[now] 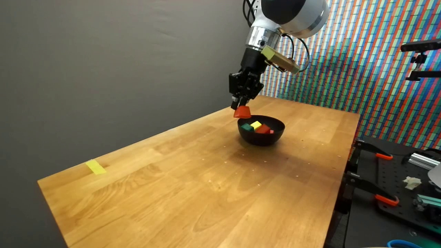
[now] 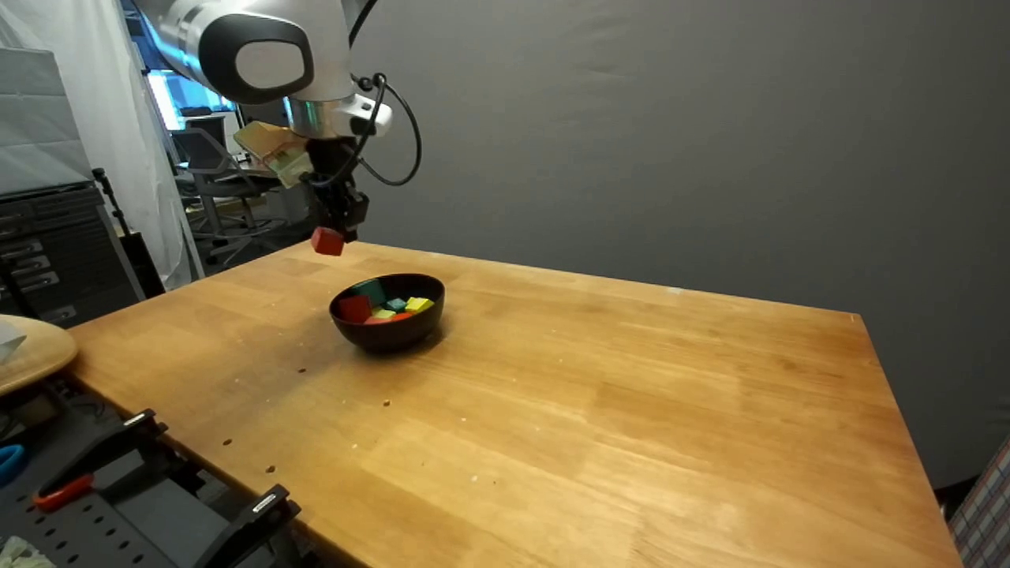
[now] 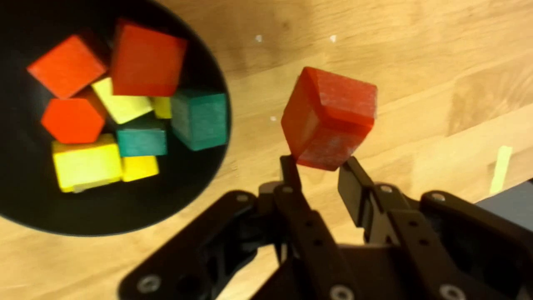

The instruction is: Take the blocks out of the gift disappointed

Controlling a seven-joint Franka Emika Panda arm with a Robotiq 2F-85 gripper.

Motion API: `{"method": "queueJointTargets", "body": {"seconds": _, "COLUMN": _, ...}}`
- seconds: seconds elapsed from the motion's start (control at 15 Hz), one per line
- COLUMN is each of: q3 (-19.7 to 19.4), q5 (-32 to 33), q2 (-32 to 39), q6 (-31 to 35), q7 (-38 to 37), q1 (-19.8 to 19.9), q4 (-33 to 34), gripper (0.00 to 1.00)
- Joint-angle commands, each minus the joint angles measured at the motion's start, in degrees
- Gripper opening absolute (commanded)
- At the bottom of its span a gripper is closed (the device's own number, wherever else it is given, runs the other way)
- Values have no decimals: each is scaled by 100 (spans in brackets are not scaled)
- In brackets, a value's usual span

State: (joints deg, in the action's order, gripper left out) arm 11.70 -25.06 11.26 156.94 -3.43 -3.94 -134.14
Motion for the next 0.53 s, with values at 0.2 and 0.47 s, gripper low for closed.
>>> {"method": "queueJointTargets", "body": {"seconds": 0.2, "q3": -998, "q5": 2702, "q2": 1077, "q6": 1790, "q7": -1666, "q1": -2275, "q4": 20, "gripper": 13}}
{"method": "queueJointTargets", "body": {"seconds": 0.47, "q3": -2790, "q5": 4433, "q2": 1778, "q6": 2236, "q7": -2852, "q1": -4008, "q4": 592, "gripper": 57}}
